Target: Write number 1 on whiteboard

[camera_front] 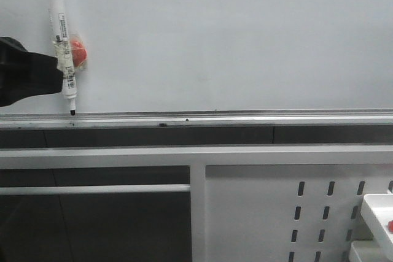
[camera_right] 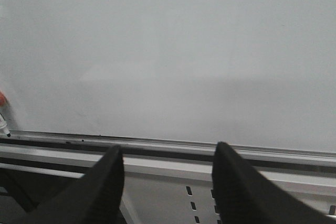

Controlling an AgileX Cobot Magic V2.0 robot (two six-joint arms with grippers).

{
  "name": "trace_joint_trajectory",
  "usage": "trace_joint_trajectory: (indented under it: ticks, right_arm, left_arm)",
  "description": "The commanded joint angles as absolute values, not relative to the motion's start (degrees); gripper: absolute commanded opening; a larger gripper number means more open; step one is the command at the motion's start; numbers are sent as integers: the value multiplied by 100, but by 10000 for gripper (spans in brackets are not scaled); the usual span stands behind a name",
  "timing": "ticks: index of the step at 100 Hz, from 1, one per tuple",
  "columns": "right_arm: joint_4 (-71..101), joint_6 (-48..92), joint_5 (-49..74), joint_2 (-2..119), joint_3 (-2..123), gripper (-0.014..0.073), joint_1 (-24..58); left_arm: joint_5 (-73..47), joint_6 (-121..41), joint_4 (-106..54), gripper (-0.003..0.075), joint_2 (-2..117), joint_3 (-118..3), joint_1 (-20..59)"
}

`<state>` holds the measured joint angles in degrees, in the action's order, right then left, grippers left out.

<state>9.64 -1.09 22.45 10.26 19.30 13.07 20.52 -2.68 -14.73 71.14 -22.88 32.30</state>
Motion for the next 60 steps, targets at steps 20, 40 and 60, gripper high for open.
trace_joint_trajectory:
  ticks: [20, 40, 60]
  right_arm:
    - [994, -43, 1824, 1130, 2125, 346, 1262]
    - [994, -43, 1824, 1130, 2125, 346, 1262]
    - [994, -43, 1824, 1130, 2125, 345, 1262]
  left_arm:
    - [2392, -211, -1445, 314, 6979, -2439, 3273]
    - [2599, -211, -1445, 386, 7162, -2439, 3273]
    - [2671, -211, -1445, 386, 7450, -2520, 3273]
